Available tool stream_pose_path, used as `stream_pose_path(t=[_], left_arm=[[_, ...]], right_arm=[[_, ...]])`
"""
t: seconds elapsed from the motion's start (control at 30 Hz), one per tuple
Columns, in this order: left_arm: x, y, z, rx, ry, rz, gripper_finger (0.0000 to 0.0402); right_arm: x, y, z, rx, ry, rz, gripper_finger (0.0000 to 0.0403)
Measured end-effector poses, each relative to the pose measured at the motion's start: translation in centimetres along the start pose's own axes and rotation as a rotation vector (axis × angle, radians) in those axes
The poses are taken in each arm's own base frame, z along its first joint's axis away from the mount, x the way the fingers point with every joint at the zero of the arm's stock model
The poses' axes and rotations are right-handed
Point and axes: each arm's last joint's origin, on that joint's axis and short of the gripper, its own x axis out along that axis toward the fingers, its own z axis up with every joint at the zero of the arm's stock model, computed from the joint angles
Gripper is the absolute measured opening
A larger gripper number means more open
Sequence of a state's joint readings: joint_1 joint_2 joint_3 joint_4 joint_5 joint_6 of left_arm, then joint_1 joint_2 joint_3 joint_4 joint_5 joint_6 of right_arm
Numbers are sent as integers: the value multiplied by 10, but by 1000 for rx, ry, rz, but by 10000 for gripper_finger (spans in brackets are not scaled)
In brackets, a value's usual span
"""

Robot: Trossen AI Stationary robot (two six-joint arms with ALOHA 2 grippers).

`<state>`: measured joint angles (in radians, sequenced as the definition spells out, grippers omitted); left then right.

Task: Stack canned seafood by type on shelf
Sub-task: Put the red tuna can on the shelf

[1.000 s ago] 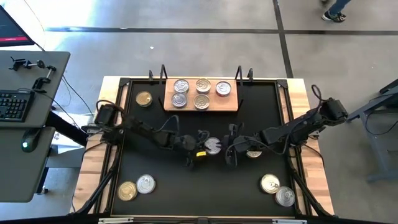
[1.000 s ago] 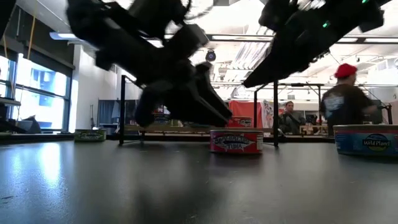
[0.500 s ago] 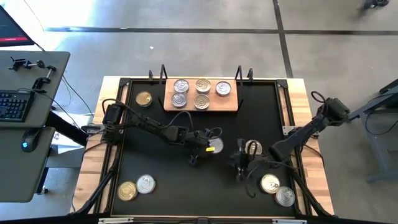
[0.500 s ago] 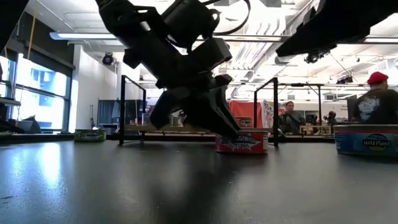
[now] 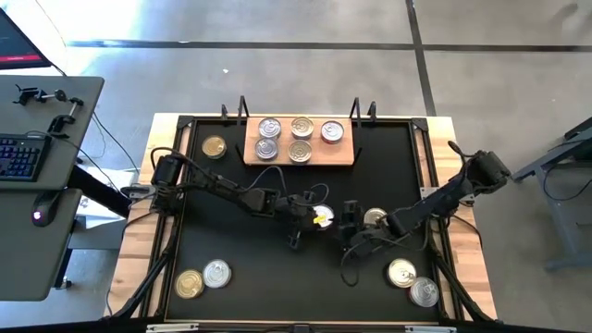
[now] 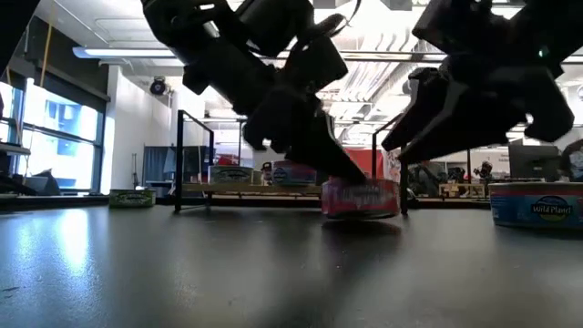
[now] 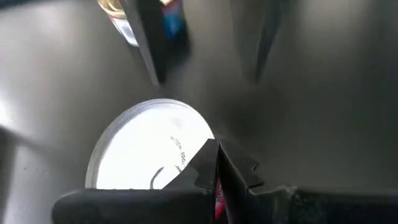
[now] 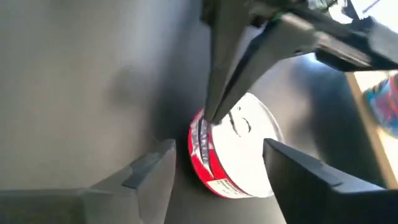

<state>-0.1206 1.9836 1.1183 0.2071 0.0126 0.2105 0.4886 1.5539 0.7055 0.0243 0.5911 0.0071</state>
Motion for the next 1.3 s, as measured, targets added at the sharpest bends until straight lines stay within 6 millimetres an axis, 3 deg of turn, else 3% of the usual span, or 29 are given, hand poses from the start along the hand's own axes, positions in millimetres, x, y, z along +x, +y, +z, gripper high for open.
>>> stream_pose_path(t=[0.3, 0.5, 0.6, 0.77, 0.87, 1.1, 1.3], left_arm=[[-7, 7, 13, -80, -105, 26, 0], [-7, 7, 14, -83, -107, 29, 0], [-7, 7, 14, -84, -107, 30, 0], [-12, 9, 20, -91, -140, 75, 0], [-28, 5, 30, -92, -118, 110, 0], [-92, -6, 46, -69, 55, 290, 0], [-125, -23, 27, -103, 124, 500, 0]], right_arm=[[20, 4, -13, -155, 78, -55, 241], [32, 7, -16, -33, 56, -221, 231], [32, 8, -16, 21, 47, -206, 203], [31, 8, -15, 97, 40, -204, 117], [26, 4, -14, 101, 40, -239, 117], [14, -20, 3, 100, 40, -455, 117], [30, -62, 17, 66, 137, -571, 117]])
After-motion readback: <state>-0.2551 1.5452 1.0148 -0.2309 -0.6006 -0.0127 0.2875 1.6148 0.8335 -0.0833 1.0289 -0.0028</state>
